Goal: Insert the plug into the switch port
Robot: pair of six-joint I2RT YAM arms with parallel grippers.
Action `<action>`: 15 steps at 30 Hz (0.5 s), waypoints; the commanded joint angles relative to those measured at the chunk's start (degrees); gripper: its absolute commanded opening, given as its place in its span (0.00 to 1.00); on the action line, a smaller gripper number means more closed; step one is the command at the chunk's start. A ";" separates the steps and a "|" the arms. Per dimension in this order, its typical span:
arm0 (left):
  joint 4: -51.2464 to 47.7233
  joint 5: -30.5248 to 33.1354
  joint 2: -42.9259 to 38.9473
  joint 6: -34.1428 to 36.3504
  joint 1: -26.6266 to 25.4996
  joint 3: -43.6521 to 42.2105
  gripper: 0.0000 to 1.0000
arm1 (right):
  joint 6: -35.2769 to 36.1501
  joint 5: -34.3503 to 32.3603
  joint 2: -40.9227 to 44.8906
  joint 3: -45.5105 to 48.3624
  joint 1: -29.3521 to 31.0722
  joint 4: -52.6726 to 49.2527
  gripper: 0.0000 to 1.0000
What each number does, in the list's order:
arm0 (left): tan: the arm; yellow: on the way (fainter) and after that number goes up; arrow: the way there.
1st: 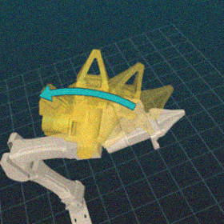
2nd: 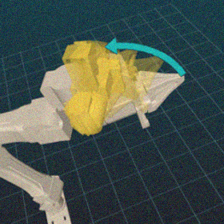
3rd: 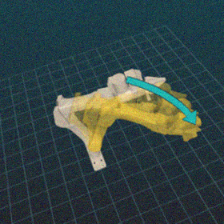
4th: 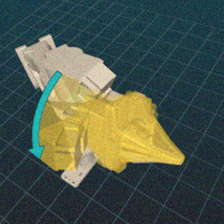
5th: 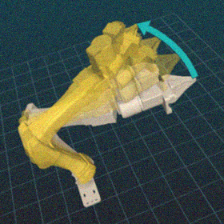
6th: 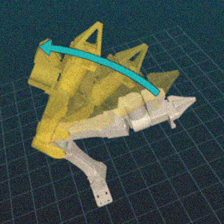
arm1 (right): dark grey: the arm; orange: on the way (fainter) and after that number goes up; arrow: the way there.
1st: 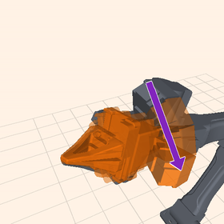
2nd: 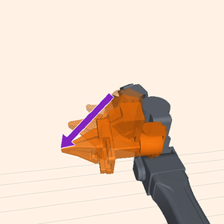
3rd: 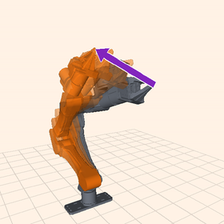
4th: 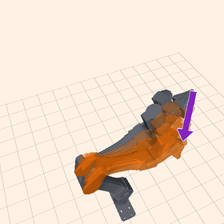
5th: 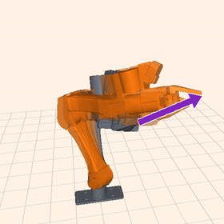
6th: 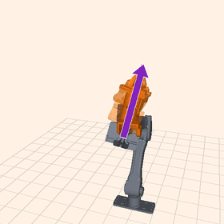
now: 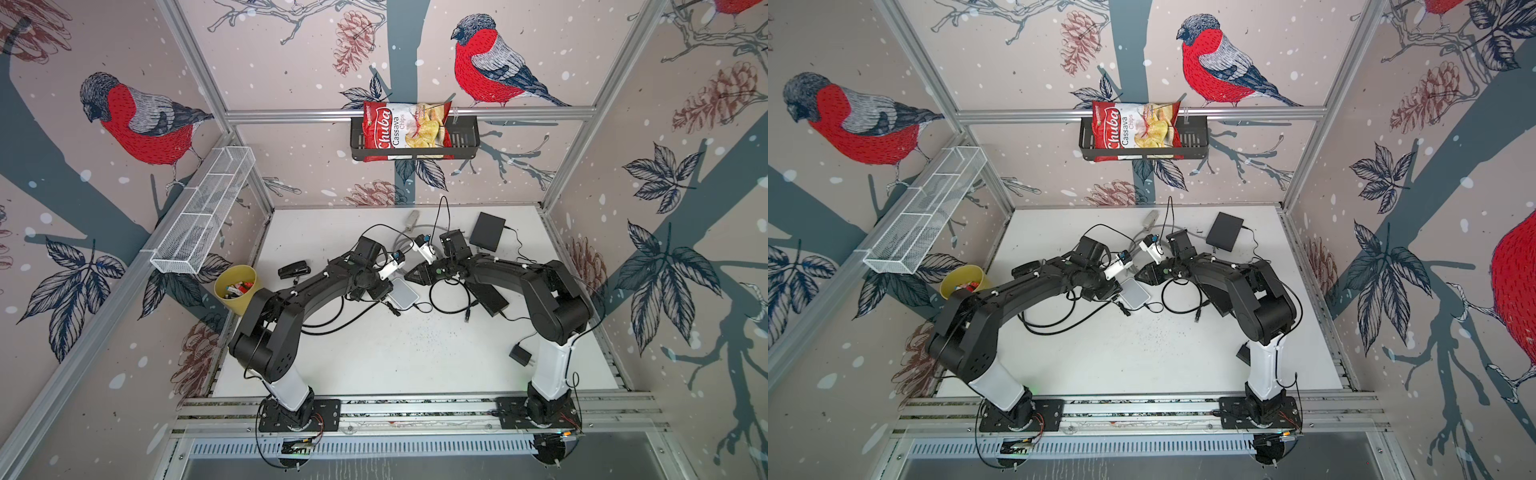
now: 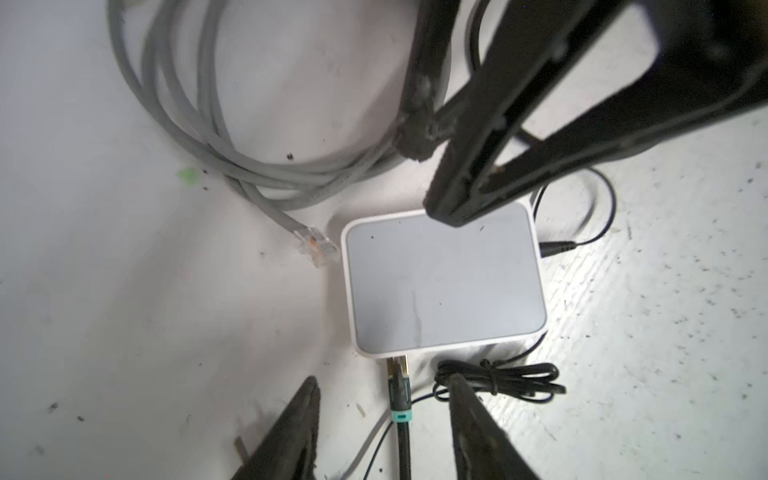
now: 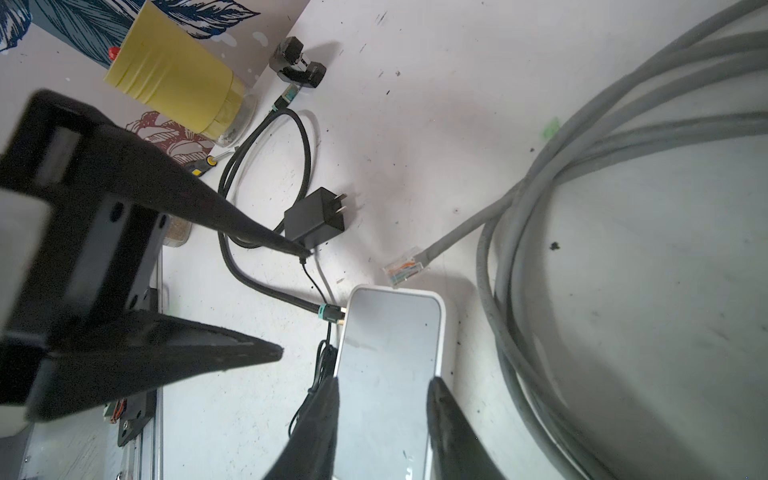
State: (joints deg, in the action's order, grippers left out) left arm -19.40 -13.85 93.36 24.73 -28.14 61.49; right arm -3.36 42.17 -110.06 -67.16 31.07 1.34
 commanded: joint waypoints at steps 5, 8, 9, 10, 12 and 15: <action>14.15 -2.44 -8.31 -9.18 2.74 -5.35 0.48 | -1.47 -0.85 5.61 4.17 -1.81 1.58 0.38; 12.72 -2.55 -9.17 -8.10 2.70 -6.76 0.42 | -1.00 -1.81 5.25 3.77 -1.50 0.35 0.38; 10.26 -2.63 -8.86 -8.37 2.65 -6.12 0.42 | -0.88 -2.29 4.90 3.70 -1.22 0.37 0.38; 7.20 -2.59 -8.28 -8.27 2.65 -5.19 0.43 | -0.78 -2.44 4.40 3.62 -0.98 0.54 0.38; 2.66 -2.04 -6.80 -8.22 2.57 -4.66 0.47 | -1.11 -2.44 3.53 3.70 -0.42 1.39 0.41; -1.26 0.46 -4.59 -8.03 2.01 -5.35 0.48 | -1.20 -2.44 2.29 3.36 0.52 2.24 0.41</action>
State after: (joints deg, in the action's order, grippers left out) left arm -14.68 -14.79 87.55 16.75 -25.80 56.42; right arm -4.43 40.25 -107.09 -63.37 31.00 1.74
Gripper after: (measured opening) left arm 0.483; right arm 0.416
